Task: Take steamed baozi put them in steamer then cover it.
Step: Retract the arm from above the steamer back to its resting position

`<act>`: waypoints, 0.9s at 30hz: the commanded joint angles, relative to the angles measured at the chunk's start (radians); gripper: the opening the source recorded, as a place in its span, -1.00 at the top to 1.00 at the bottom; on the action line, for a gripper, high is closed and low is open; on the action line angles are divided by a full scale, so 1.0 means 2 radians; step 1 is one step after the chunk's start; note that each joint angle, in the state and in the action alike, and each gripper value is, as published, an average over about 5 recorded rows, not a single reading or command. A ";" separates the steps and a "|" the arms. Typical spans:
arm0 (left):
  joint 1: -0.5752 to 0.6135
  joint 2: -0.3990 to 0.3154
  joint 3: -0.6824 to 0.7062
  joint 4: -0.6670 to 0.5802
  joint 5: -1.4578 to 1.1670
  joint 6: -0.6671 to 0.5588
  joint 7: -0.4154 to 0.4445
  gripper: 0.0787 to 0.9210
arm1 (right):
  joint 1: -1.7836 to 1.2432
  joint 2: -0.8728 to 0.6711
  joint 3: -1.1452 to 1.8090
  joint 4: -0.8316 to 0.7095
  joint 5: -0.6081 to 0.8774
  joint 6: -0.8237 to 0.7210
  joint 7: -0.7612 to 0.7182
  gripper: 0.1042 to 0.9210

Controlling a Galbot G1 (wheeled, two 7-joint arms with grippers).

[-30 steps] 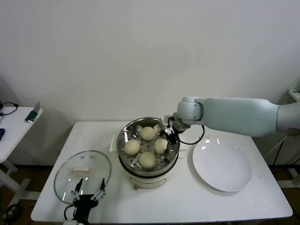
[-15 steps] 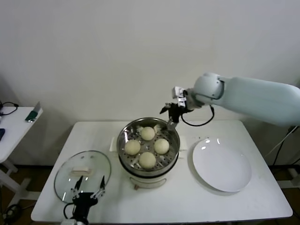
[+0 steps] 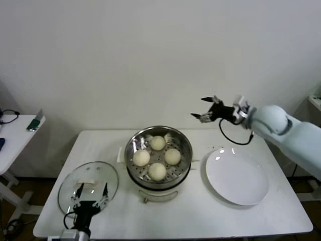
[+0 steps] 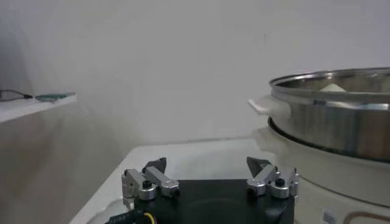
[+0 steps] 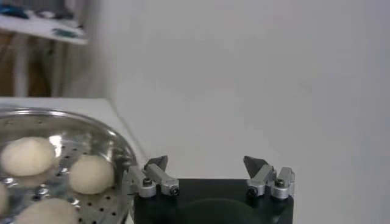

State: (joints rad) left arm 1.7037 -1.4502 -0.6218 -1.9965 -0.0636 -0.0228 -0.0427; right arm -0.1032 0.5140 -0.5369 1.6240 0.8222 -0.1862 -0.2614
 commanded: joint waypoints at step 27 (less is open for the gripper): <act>0.001 0.068 -0.051 0.121 0.572 -0.086 -0.249 -0.77 | -0.851 0.289 0.609 0.079 -0.195 0.314 0.036 -0.76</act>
State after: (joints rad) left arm 1.6770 -1.3737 -0.6833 -1.8869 0.4623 -0.1290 -0.2764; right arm -1.6622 0.9251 0.6071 1.7698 0.5084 0.3001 -0.1985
